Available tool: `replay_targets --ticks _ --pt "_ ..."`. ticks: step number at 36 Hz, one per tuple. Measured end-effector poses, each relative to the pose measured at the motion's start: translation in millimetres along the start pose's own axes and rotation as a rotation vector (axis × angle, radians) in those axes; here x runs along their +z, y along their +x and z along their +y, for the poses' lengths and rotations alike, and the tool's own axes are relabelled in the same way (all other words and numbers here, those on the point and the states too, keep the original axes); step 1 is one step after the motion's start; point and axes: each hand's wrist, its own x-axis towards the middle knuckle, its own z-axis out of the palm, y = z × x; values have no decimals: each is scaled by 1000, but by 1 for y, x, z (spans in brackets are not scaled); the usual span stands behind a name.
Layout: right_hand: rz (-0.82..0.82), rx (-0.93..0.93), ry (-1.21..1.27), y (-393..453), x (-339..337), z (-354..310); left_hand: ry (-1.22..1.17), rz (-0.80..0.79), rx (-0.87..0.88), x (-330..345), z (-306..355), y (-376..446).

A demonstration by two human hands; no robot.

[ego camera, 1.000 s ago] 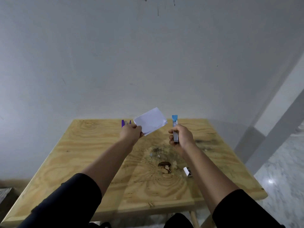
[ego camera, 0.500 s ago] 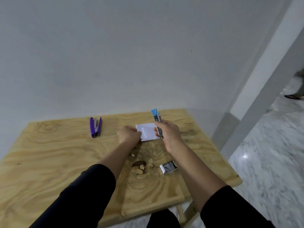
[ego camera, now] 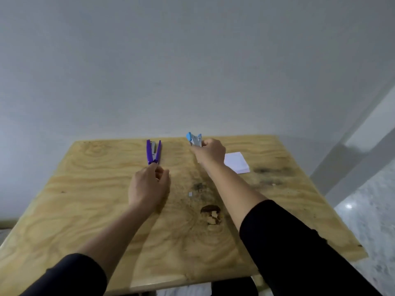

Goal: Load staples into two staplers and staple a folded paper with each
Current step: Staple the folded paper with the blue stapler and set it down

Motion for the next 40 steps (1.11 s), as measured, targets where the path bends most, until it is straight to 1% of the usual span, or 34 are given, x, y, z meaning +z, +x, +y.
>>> replay_targets --ticks 4,7,16,20,23,26,28,31,34,37,40 --pt "-29 -33 -165 7 32 -8 70 47 -30 -16 -26 -1" --pt "-29 -30 -238 12 49 -9 71 69 -64 -16 -33 -1" --pt "68 44 -308 24 77 -7 95 97 -79 -12 -35 0" --pt "92 27 -329 24 76 -5 111 93 -69 -11 -36 0" --pt "175 -28 -347 19 62 -3 108 94 -73 -11 -35 1" --pt "333 -104 -559 11 40 8 105 87 -62 -10 -35 0" --pt "391 -114 -627 6 25 20 103 82 -62 -10 -36 0" --pt "342 -97 -659 -1 8 41 100 80 -60 -10 -37 0" --pt "169 -79 -761 -6 -4 63 90 90 -50 -10 -37 0" --pt "29 39 -842 -5 -13 77 87 92 -50 -10 -36 -1" --pt "-9 161 -837 -2 -16 77 90 85 -56 -11 -37 -2"
